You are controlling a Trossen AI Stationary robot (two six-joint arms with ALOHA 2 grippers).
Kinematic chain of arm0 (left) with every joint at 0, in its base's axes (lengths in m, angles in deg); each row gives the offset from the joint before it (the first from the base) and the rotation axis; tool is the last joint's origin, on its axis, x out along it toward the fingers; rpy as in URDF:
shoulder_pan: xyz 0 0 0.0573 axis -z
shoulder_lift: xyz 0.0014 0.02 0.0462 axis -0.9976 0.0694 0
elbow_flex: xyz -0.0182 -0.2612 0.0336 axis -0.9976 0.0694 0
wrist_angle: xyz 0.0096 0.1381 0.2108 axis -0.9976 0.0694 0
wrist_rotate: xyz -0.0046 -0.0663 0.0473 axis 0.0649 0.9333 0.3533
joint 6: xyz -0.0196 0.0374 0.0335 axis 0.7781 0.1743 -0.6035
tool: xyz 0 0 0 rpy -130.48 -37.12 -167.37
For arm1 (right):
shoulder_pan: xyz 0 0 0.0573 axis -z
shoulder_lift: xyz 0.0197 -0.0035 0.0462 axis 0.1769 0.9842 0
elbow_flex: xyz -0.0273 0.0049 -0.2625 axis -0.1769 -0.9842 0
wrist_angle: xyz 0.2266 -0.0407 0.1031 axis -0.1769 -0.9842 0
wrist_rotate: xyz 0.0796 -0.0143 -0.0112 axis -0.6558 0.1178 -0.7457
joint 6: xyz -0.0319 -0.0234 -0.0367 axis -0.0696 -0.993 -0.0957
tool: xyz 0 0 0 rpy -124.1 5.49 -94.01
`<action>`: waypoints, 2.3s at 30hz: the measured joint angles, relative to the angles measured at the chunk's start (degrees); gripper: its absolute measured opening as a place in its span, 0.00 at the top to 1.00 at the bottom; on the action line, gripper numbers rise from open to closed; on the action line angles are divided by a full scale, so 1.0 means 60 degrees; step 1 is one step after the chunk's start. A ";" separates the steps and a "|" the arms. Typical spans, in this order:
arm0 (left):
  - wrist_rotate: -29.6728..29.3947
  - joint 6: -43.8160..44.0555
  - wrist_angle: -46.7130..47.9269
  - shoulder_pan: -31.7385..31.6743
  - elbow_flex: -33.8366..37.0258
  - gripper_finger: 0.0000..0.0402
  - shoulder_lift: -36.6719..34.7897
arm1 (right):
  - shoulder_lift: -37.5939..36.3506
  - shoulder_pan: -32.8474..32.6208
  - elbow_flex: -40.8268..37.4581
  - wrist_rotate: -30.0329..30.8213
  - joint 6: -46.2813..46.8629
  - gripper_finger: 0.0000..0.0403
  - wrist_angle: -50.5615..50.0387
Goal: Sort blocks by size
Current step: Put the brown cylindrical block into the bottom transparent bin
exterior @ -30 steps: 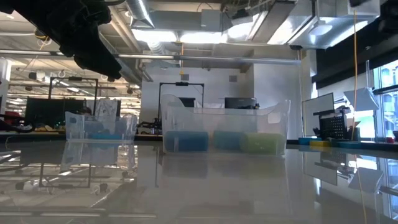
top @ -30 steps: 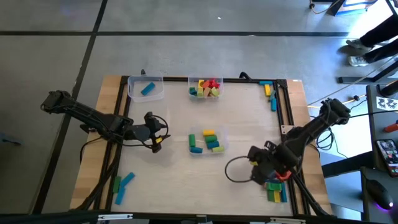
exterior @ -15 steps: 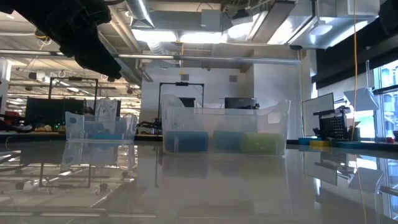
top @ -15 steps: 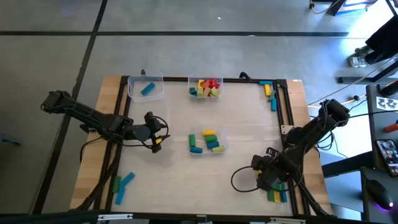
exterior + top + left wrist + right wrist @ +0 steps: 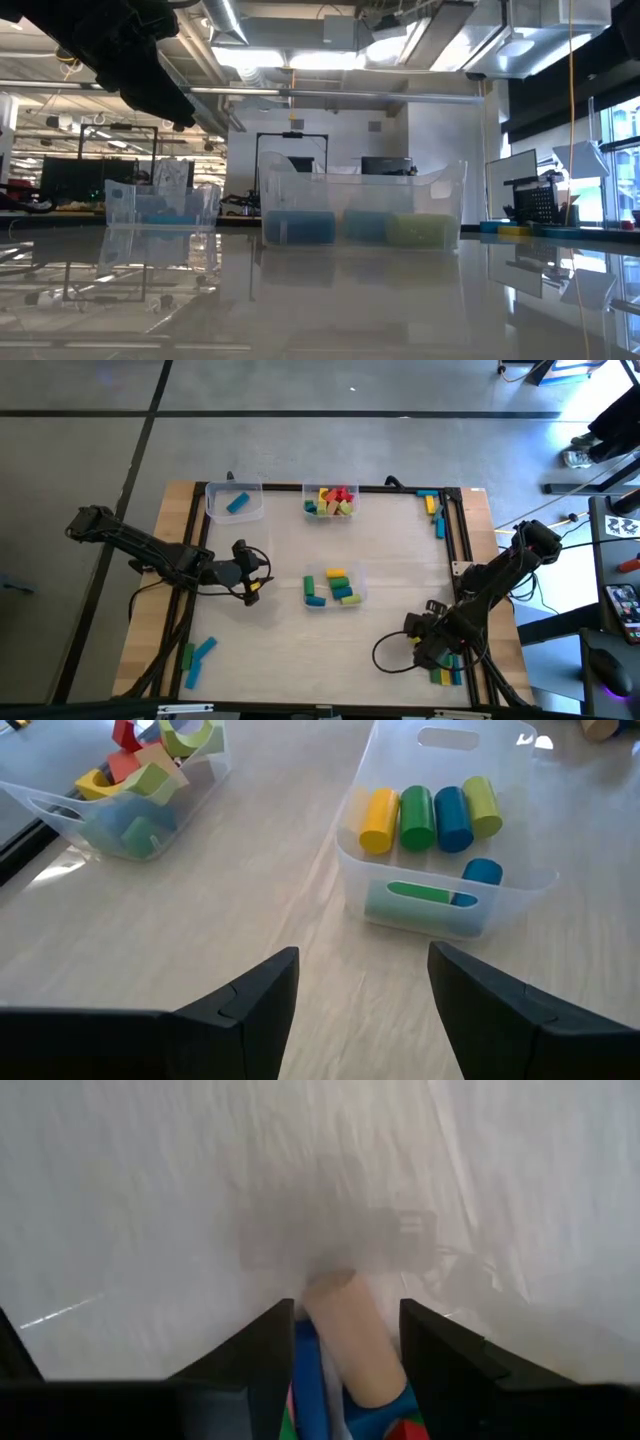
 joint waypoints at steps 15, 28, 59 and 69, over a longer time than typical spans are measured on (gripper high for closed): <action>0.0000 0.0004 0.0055 -0.0003 0.0001 0.46 0.0000 | 0.0950 -0.0062 -0.0288 -0.0740 -0.0255 0.56 0.0589; 0.0000 0.0004 0.0039 -0.0002 0.0001 0.46 0.0000 | 0.2053 -0.0058 -0.0272 -0.0723 -0.1480 0.56 0.0671; 0.0000 0.0025 0.0022 -0.0004 0.0001 0.46 0.0000 | 0.2135 0.1270 0.2349 0.1282 -0.2072 0.65 -0.1145; 0.0000 0.0028 0.0030 -0.0004 0.0001 0.46 0.0000 | 0.2131 0.2873 0.3548 0.2700 -0.4108 0.66 -0.0715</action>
